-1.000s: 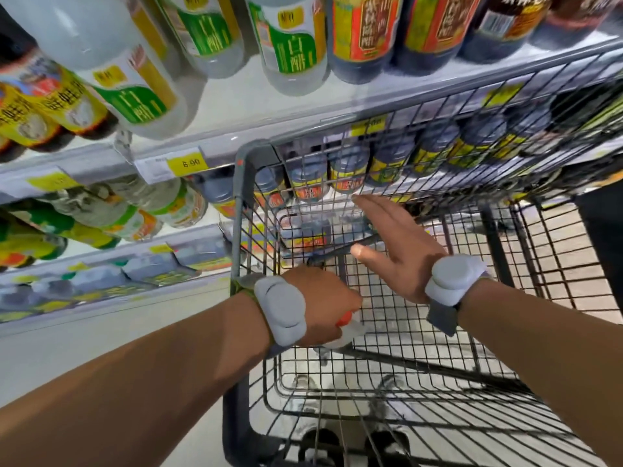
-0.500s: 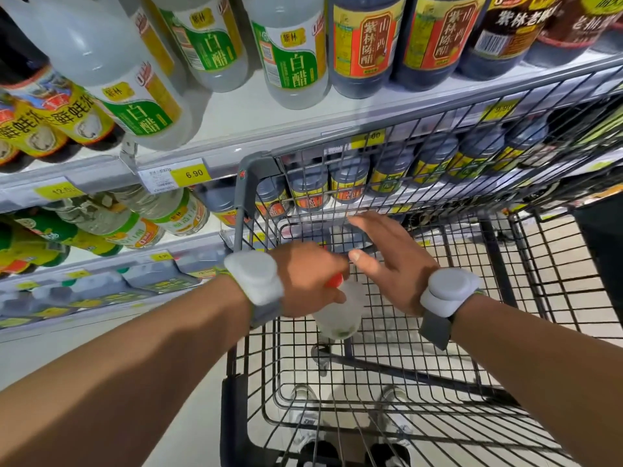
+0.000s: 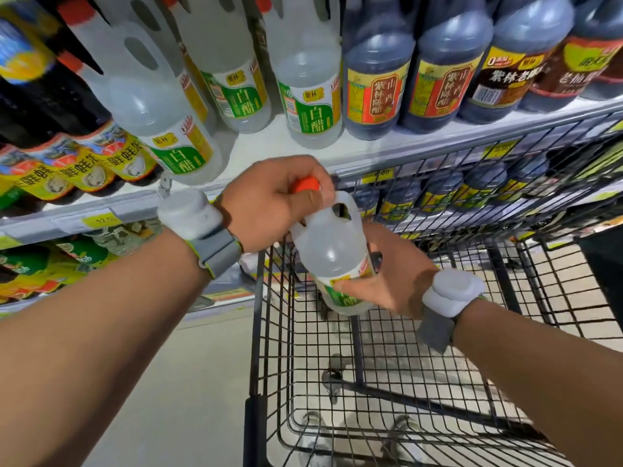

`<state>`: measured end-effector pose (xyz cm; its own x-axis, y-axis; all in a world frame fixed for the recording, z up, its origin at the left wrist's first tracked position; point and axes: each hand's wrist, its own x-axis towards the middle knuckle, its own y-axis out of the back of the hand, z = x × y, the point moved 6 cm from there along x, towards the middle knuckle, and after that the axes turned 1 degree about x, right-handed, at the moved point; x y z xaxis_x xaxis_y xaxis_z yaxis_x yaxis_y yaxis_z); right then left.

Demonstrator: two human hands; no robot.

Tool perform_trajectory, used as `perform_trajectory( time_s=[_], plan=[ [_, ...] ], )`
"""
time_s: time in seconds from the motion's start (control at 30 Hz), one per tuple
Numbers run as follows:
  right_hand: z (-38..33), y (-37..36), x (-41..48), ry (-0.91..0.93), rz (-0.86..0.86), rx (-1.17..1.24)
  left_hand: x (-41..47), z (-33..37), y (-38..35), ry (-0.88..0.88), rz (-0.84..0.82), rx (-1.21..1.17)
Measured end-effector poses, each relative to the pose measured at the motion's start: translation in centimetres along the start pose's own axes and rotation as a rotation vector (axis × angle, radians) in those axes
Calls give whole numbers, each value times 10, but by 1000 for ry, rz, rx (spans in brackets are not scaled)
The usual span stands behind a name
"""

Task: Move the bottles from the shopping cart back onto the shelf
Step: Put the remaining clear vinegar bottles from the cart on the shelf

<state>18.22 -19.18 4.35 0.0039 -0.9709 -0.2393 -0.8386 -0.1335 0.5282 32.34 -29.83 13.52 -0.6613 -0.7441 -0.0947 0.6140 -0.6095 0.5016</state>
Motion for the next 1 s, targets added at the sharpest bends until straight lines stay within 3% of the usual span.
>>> perform_trajectory(
  time_s=[0.37,0.5,0.73,1.0],
  plan=[
    [-72,38,36,104,191,208,4,44,75,-145,411,-34],
    [-101,46,54,165,246,330,-16,21,76,-66,434,75],
    [-143,48,95,239,305,264,-31,-9,71,-33,400,-26],
    [-163,30,124,323,280,337,-11,-20,94,3,636,228]
  ],
)
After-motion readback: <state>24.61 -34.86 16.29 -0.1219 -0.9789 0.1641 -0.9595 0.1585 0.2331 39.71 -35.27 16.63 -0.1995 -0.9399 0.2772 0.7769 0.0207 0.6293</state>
